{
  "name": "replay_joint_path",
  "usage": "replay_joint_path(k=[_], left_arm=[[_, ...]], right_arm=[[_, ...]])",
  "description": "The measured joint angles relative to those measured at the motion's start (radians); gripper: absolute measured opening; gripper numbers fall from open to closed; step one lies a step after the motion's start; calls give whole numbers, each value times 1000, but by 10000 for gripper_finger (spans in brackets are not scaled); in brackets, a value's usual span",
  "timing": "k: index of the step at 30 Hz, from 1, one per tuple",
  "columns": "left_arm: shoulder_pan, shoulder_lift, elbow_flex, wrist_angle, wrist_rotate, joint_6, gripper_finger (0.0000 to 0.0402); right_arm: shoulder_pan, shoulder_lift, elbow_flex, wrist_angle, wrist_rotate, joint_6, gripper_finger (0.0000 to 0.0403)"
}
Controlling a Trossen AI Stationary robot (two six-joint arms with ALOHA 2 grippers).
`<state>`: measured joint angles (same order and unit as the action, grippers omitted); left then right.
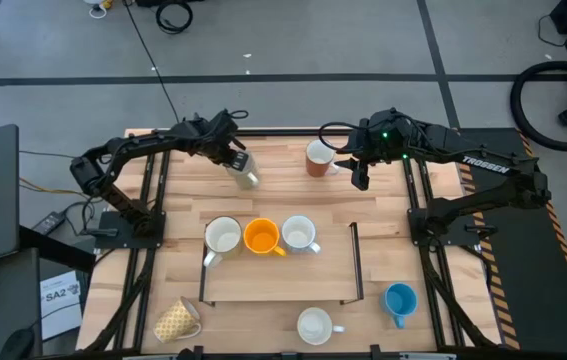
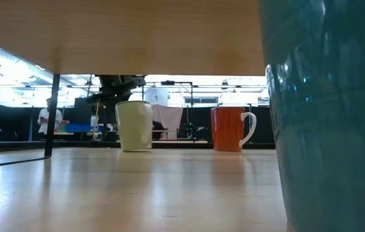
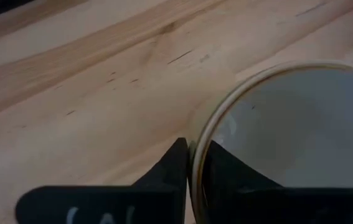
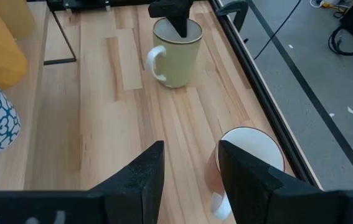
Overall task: Place coffee mugs
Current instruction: Put the green mug on the shelf
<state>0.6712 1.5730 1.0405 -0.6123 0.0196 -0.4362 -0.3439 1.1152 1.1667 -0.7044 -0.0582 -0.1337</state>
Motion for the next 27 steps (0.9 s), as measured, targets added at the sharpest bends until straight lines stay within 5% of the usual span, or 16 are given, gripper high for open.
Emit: replay_joint_path(k=[19,27], left_arm=[[27,-152,6,-47,-17,42,34],[16,-227,249,-335,-144,106,34]], right_arm=[[1,0,0,0,-48,3,156],[1,0,0,-1,-50,3,156]])
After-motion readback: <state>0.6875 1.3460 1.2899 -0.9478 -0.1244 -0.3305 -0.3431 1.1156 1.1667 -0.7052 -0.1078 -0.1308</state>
